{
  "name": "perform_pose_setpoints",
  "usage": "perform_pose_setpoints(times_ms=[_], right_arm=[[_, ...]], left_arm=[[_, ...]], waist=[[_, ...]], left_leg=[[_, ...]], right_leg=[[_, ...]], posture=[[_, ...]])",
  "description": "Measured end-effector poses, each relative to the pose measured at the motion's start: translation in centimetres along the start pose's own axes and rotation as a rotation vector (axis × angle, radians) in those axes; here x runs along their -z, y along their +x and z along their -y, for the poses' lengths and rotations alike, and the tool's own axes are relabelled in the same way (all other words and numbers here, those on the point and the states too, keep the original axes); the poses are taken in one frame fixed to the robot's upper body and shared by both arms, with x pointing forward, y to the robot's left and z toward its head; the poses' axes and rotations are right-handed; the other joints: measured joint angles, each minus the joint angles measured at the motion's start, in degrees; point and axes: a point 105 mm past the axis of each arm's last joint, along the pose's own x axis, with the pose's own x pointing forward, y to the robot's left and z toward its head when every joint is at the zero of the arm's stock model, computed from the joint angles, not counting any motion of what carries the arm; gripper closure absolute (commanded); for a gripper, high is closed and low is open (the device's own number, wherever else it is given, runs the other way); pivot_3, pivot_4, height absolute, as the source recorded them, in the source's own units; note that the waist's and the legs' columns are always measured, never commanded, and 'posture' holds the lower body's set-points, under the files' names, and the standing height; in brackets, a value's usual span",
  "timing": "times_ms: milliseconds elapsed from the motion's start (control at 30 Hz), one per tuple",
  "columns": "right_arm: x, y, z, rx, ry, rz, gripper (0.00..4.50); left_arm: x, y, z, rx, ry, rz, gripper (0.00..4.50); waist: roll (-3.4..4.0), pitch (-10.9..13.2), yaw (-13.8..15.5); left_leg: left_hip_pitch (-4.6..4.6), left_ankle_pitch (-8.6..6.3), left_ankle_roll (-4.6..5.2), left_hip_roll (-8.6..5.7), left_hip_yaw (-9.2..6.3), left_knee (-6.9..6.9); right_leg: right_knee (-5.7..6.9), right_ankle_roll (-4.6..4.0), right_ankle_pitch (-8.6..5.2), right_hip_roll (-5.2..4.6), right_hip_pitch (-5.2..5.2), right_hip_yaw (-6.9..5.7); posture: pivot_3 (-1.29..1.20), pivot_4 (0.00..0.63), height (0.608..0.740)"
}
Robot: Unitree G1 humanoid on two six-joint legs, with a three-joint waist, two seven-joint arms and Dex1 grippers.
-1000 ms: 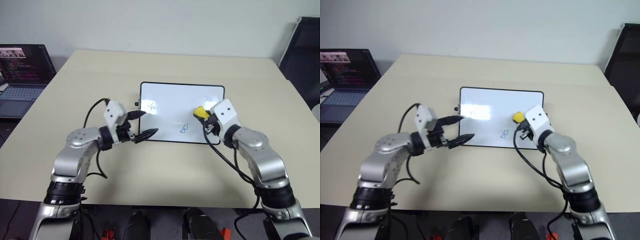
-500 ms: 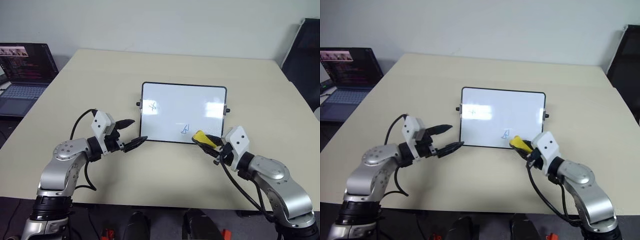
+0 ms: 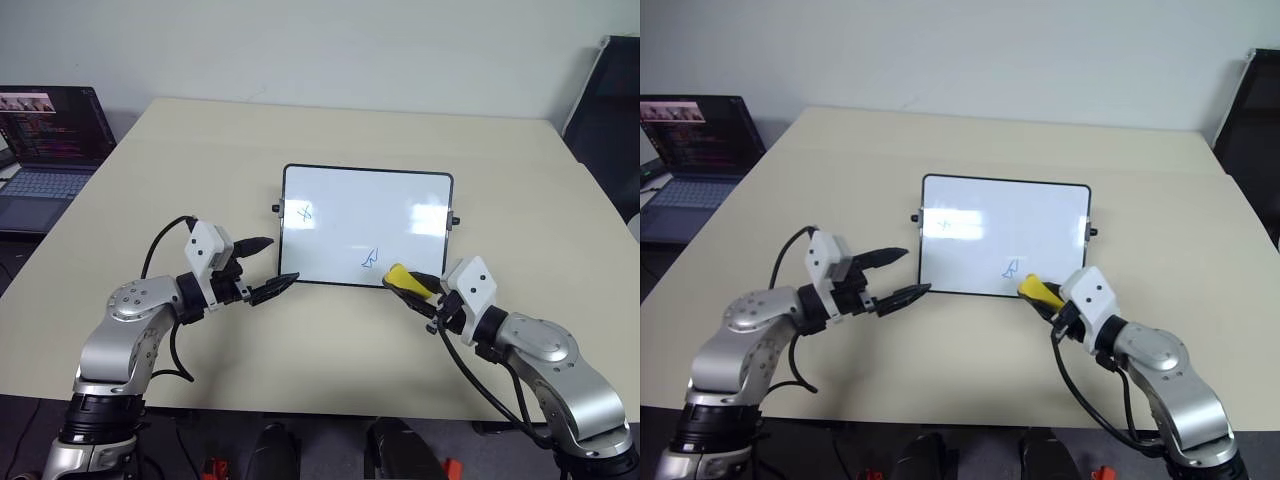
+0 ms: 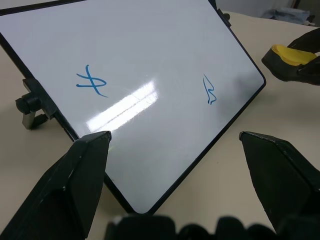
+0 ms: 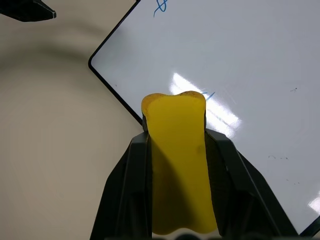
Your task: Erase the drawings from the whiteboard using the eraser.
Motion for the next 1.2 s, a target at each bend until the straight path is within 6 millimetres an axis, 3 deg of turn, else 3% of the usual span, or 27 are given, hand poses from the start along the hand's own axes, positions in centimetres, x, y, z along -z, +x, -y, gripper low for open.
perform_pose_setpoints(times_ms=[467, 900, 1067, 1200], right_arm=[[0.3, 0.6, -0.9, -0.053, -0.051, -0.032, 3.40], [1.2, -0.2, -0.6, -0.084, -0.093, -0.110, 3.40], [-1.0, 1.7, 1.8, 0.046, -0.194, -0.051, 3.40], [-0.5, 4.1, 2.6, 0.109, -0.266, -0.085, 3.40]], left_arm=[[0.2, 0.1, 0.2, 0.012, -0.005, -0.010, 0.00], [0.3, 0.0, 1.2, 0.105, 0.021, -0.055, 0.00], [0.8, 0.0, 1.1, 0.112, 0.011, -0.067, 0.00], [1.1, -0.1, 1.0, 0.114, 0.007, -0.078, 0.00]], waist=[[0.00, 0.00, 0.00], [0.00, 0.00, -0.02], [0.00, 0.00, -0.18], [0.00, 0.00, -0.14]], left_leg=[[0.00, 0.00, 0.00, 0.00, -0.01, 0.00], [0.00, 0.00, 0.00, 0.00, -0.01, 0.01], [0.04, 0.01, 0.01, 0.00, -0.01, 0.04], [0.02, 0.01, 0.01, 0.00, -0.01, 0.01]], right_leg=[[0.00, 0.01, 0.00, 0.00, 0.01, -0.01], [0.01, 0.00, 0.00, 0.00, 0.01, -0.02], [0.03, -0.01, 0.04, 0.00, 0.01, -0.02], [0.02, 0.02, 0.05, 0.00, 0.00, -0.02]], posture=[[0.00, 0.150, 0.740], [0.00, 0.150, 0.740], [0.00, 0.150, 0.740], [0.00, 0.150, 0.740]])
